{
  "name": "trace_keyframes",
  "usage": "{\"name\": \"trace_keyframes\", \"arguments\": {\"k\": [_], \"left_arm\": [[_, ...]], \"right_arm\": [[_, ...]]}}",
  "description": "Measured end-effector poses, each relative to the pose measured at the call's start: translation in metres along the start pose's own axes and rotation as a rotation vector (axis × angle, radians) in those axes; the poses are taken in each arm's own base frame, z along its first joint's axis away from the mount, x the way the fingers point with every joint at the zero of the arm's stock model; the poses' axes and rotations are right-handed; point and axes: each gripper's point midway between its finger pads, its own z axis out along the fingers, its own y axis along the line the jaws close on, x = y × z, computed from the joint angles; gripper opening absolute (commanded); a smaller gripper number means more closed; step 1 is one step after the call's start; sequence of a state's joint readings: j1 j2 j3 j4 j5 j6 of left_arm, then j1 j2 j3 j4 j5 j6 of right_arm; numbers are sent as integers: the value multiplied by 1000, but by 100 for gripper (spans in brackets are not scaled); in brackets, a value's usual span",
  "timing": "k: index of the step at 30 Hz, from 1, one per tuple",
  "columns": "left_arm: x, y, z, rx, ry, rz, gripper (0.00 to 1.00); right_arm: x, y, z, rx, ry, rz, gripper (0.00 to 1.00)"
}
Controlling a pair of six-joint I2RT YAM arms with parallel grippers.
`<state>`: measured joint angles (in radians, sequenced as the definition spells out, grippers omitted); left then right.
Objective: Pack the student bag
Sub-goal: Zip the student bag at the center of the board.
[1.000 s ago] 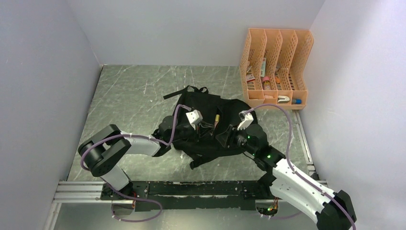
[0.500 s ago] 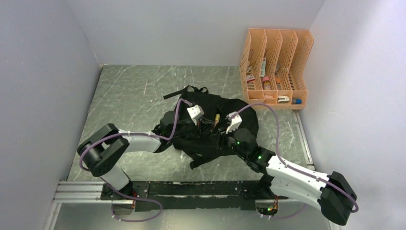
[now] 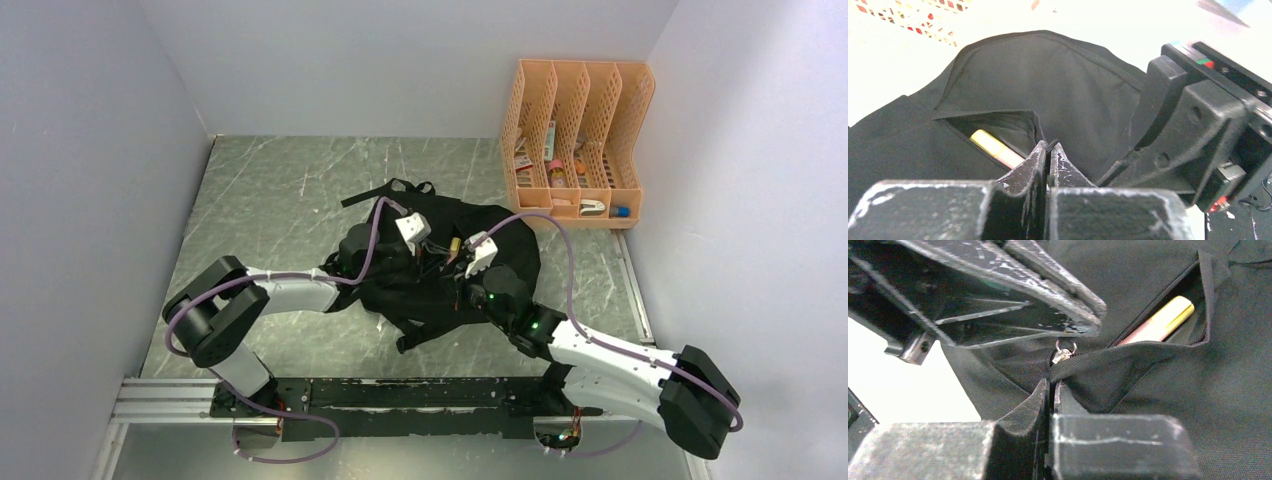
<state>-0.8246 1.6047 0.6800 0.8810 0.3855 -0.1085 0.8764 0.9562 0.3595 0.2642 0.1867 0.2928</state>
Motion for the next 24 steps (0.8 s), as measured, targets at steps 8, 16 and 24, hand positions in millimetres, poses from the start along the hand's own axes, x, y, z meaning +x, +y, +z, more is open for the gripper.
{"name": "trace_keyframes", "arguments": {"k": [8,16,24], "left_arm": [[-1,17,21,-13,49,-18,5],[-1,52,37,-67,72,-40,5],[-3,78,60,-90,80,-47,5]], "right_arm": [[-14,4,-9,-34,-42,-10,0],[-5,14,-12,-99,-5,-20,0],[-3,20,-18,-140,-3,-28,0]]}}
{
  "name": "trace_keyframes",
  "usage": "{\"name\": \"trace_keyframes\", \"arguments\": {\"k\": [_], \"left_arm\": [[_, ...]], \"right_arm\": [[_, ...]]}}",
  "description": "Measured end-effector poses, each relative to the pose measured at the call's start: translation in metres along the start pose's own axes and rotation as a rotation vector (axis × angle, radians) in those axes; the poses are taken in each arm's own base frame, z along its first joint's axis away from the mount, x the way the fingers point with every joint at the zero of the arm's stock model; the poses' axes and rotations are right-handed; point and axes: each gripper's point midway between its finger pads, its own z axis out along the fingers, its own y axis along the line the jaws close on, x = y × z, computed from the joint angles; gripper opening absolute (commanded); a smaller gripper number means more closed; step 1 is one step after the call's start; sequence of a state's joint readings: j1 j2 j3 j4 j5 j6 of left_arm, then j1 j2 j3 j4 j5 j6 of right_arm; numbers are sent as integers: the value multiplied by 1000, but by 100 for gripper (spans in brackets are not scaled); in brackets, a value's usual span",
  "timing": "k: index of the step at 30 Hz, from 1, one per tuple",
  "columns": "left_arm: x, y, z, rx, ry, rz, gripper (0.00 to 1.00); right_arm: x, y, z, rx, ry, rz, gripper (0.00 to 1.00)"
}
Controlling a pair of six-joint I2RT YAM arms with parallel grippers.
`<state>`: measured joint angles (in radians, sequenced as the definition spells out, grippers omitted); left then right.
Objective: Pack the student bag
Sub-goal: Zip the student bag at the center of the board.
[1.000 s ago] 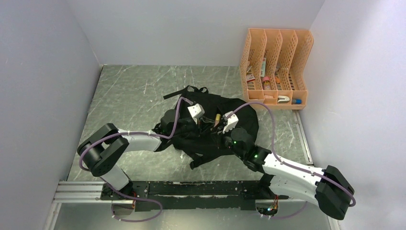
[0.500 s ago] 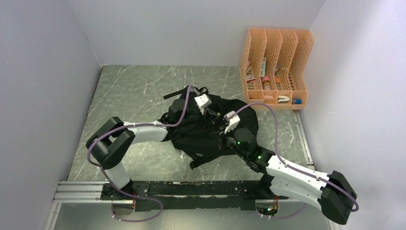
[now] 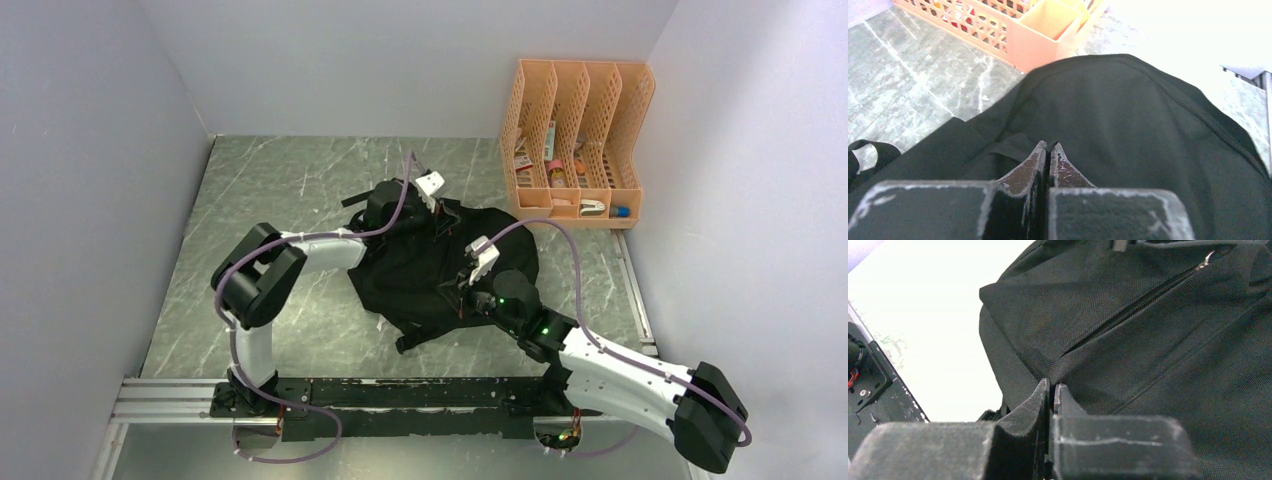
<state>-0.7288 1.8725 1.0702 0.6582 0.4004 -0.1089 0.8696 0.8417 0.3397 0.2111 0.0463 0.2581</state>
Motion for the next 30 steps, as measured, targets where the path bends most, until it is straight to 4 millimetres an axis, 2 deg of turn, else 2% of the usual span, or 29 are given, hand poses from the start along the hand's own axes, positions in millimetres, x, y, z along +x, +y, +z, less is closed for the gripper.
{"name": "trace_keyframes", "arguments": {"k": [11,14,22,23,25,26,28,30], "left_arm": [[7,46,46,-41,-6,10,5],[13,55,52,-48,3,-3,5],[25,64,74,-34,44,-34,5],[26,64,75,-31,47,-36,10],[27,63,75,-30,49,-40,32],[25,65,75,-39,41,-37,40],[17,73,75,-63,13,-22,53],[6,83,70,-92,-19,-13,62]], "right_arm": [[4,4,-5,-33,10,-1,0],[4,3,-5,-28,9,-3,0],[2,-5,-5,7,2,-6,0],[3,-6,-5,10,4,-7,0],[3,-7,-6,14,4,-6,0],[3,-5,-7,7,6,-1,0],[4,3,-9,-26,13,5,13],[4,5,-11,-33,12,17,24]]}}
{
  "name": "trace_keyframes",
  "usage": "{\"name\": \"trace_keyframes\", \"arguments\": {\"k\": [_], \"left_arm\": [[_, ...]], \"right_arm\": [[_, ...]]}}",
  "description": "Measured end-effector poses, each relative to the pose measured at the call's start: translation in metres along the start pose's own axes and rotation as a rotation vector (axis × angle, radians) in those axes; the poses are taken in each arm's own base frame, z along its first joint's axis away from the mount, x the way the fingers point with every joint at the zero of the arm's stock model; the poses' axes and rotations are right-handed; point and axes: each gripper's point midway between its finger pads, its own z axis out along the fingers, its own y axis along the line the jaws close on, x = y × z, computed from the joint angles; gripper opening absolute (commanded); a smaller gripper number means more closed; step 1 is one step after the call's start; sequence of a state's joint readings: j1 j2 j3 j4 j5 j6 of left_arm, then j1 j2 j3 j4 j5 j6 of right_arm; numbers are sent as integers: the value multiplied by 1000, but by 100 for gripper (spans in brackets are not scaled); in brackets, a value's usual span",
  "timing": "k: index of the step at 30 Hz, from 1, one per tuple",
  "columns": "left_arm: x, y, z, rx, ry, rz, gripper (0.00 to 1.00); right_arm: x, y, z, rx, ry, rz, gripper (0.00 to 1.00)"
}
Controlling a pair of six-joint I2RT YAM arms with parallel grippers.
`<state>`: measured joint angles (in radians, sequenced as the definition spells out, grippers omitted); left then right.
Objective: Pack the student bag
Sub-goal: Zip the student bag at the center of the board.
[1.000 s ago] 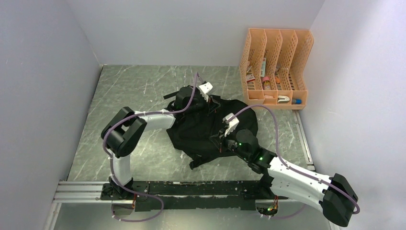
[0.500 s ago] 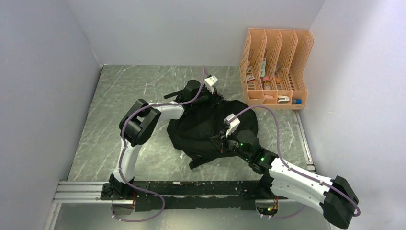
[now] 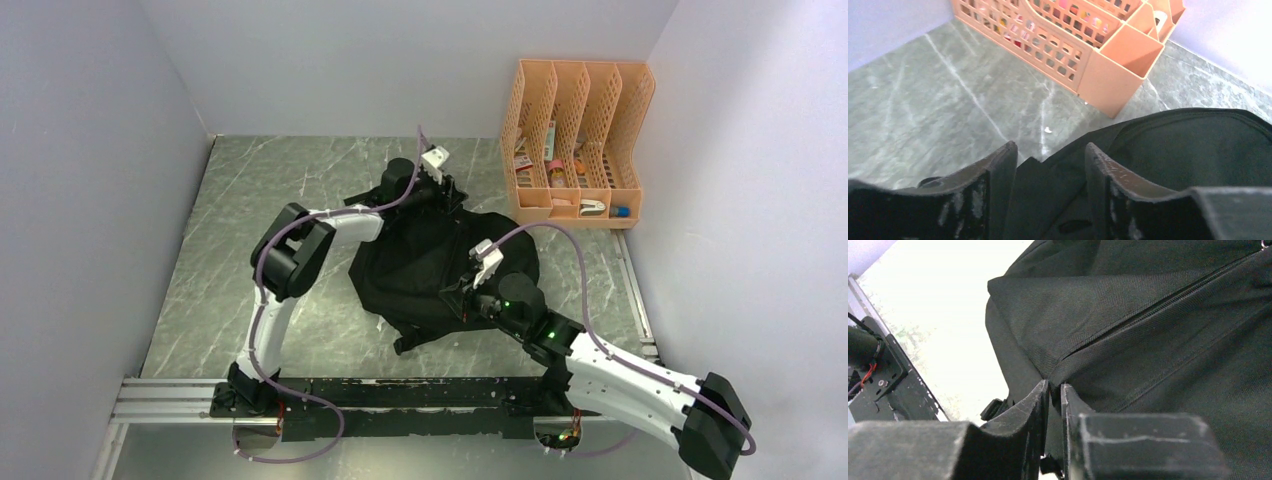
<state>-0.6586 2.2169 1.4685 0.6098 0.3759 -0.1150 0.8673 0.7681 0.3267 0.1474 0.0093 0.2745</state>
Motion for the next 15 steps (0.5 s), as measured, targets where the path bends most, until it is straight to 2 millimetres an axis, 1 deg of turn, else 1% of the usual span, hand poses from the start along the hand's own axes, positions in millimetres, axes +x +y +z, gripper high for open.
{"name": "trace_keyframes", "arguments": {"k": [3,5,6,9,11,13,15], "left_arm": [[-19,7,-19,-41,-33,-1,68],[-42,8,-38,-68,-73,-2,74],[-59,7,-51,-80,-106,-1,76],[-108,2,-89,-129,-206,7,81],[-132,2,-116,-192,-255,1,83],[-146,5,-142,-277,-273,-13,88],[-145,13,-163,-376,-254,-45,94]], "right_arm": [[-4,3,-1,-3,-3,17,33],[-13,5,-2,0,-13,25,38],[-20,6,-2,6,-22,32,40],[-57,4,-4,61,-90,59,45],[-82,-3,-9,136,-137,94,48],[-104,-18,-18,251,-182,155,53],[-120,-38,-33,412,-211,248,66]]}}
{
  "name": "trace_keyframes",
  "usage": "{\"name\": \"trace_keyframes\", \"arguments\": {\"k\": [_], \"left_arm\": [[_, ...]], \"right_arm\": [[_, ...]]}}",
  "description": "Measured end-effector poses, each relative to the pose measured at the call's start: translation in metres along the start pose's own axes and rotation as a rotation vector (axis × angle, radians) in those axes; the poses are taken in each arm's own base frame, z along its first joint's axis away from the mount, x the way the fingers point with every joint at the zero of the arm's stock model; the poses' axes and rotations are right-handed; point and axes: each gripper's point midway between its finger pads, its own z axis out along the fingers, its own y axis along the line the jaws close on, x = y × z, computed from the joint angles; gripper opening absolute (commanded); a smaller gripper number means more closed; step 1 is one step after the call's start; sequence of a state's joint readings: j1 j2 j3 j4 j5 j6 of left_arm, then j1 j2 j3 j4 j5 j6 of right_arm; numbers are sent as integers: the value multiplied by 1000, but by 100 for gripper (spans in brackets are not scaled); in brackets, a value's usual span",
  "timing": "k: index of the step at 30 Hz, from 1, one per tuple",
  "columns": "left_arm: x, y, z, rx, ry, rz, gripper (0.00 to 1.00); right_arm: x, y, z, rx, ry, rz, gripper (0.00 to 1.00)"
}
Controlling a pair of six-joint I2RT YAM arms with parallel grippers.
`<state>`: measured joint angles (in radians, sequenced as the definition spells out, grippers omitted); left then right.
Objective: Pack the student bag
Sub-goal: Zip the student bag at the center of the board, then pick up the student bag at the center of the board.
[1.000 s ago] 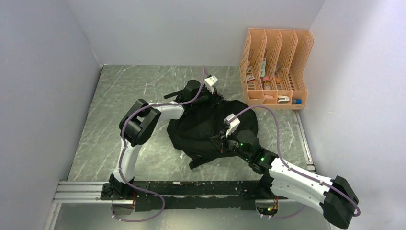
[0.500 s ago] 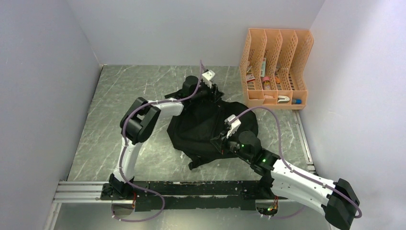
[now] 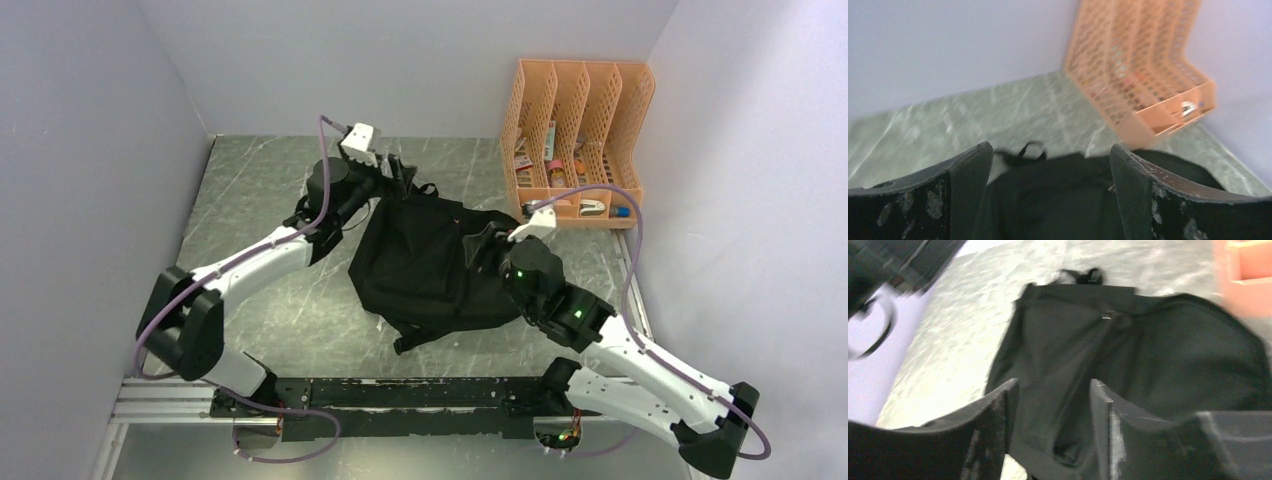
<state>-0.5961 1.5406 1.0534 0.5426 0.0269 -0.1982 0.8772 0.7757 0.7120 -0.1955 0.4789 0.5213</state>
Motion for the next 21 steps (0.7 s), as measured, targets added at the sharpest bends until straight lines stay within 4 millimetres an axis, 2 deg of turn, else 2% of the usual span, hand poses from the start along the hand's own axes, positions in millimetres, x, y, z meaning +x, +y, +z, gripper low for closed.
{"name": "trace_keyframes", "arguments": {"k": [3,8,11,13,15,21], "left_arm": [[18,31,-26,-165,96,-30,96],[79,112,-78,-429,322,-98,96],[110,140,-98,-507,437,-128,96],[130,143,-103,-508,503,-142,96],[148,138,-104,-476,563,-159,96],[184,120,-103,-364,669,-212,96]], "right_arm": [[-13,-29,-7,196,-18,83,78],[7,-94,-9,481,54,77,85],[19,-145,-6,637,116,104,87],[29,-169,-8,696,155,127,88],[44,-185,-12,734,205,140,88],[78,-202,-13,727,307,178,88]]}}
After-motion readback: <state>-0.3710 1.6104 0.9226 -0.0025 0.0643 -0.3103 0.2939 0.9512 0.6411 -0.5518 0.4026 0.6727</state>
